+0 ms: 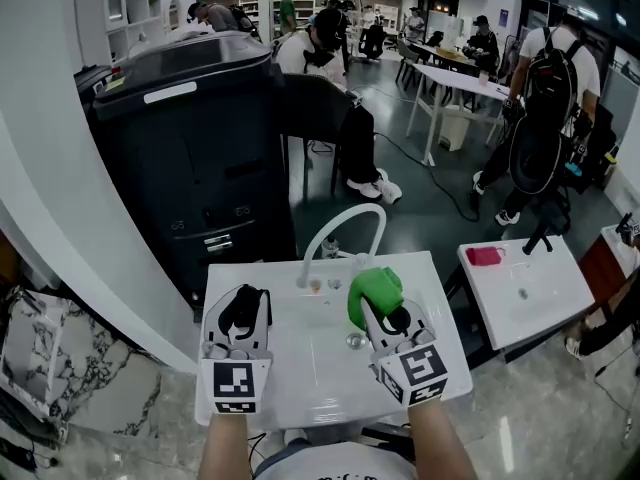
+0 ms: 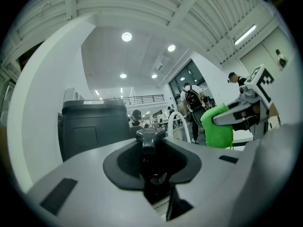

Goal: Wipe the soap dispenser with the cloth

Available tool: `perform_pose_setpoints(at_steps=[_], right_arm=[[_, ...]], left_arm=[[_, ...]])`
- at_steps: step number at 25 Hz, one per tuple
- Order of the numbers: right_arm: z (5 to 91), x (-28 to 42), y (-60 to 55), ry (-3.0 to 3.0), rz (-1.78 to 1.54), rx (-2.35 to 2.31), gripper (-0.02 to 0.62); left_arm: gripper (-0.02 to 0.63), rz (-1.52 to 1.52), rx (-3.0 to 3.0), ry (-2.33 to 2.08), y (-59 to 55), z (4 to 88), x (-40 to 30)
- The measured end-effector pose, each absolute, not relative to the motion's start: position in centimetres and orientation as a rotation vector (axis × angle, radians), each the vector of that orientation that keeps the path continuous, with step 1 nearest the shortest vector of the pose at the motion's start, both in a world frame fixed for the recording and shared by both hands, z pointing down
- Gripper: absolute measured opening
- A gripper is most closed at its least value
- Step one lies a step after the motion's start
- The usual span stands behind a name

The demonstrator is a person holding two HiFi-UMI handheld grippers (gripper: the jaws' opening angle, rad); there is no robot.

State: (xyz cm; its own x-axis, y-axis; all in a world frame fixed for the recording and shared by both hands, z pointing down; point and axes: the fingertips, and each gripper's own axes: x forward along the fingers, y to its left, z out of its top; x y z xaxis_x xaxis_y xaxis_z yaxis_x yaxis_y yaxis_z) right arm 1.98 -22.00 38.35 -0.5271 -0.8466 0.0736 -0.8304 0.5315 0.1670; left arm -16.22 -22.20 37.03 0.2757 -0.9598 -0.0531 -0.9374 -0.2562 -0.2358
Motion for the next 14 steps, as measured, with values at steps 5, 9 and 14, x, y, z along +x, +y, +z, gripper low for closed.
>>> perform_pose_setpoints(at_steps=[5,9,14], right_arm=[[38.39,2.76,-22.14,-2.607,-0.168,1.451,0.044],[38.52,2.79,-22.22,-2.602,-0.167,1.445,0.044],[38.56,2.78,-22.26,-2.598,-0.172,1.431,0.044]], left_arm=[[0.104,-0.159,-2.315,1.777,-22.33,37.06,-16.60],[0.104,-0.158,-2.311,1.789,-22.36,36.97,-16.96],[0.104,-0.161,-2.307,1.789,-22.40,36.75,-16.98]])
